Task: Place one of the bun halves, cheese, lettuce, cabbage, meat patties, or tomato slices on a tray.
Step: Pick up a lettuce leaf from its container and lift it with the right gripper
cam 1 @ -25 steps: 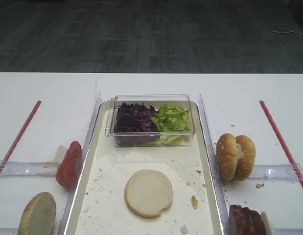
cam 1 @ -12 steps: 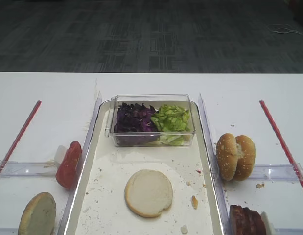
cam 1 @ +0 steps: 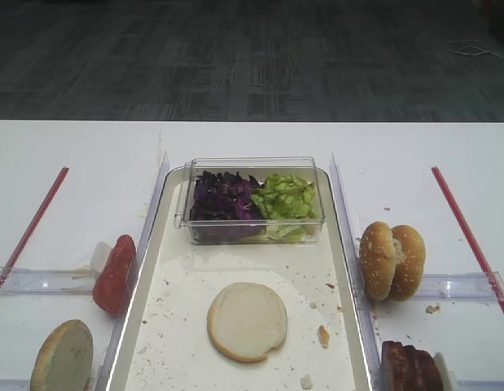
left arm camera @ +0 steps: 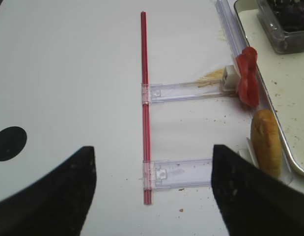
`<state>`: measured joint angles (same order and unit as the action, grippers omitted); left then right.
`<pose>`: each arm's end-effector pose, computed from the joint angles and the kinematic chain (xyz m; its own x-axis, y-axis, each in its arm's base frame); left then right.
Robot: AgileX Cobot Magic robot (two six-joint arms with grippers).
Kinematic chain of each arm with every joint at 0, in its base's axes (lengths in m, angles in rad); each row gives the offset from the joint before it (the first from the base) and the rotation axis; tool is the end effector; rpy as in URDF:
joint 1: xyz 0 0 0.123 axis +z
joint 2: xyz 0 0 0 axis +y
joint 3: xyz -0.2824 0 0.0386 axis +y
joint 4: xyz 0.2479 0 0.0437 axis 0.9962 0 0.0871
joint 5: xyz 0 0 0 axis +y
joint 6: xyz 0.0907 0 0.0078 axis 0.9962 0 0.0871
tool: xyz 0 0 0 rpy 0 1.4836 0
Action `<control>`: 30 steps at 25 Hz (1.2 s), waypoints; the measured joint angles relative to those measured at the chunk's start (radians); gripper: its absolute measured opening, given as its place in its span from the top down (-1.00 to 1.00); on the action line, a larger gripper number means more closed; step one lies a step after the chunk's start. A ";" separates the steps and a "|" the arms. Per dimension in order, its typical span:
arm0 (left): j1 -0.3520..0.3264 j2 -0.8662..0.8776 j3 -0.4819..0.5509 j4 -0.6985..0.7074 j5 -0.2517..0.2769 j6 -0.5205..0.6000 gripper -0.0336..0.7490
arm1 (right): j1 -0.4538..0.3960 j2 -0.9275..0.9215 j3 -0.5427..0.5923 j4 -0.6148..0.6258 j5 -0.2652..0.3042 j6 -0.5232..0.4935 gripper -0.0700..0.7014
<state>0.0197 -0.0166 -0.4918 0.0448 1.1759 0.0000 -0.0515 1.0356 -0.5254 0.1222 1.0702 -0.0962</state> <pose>-0.0118 0.0035 0.2658 -0.5487 0.0064 -0.8360 -0.0448 0.9983 0.0371 0.1343 0.0028 0.2124 -0.9963 0.0142 -0.0846 0.0054 0.9946 0.1035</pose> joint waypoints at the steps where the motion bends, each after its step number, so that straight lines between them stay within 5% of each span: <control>1: 0.000 0.000 0.000 0.000 0.000 0.000 -0.34 | 0.000 0.020 -0.012 0.000 -0.005 -0.001 -0.43; 30: 0.000 0.000 0.000 0.000 0.000 0.000 -0.34 | 0.000 0.623 -0.543 -0.025 -0.041 -0.039 -0.43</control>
<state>0.0197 -0.0166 -0.4918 0.0448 1.1759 0.0000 -0.0515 1.6591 -1.0679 0.0971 1.0292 -0.1351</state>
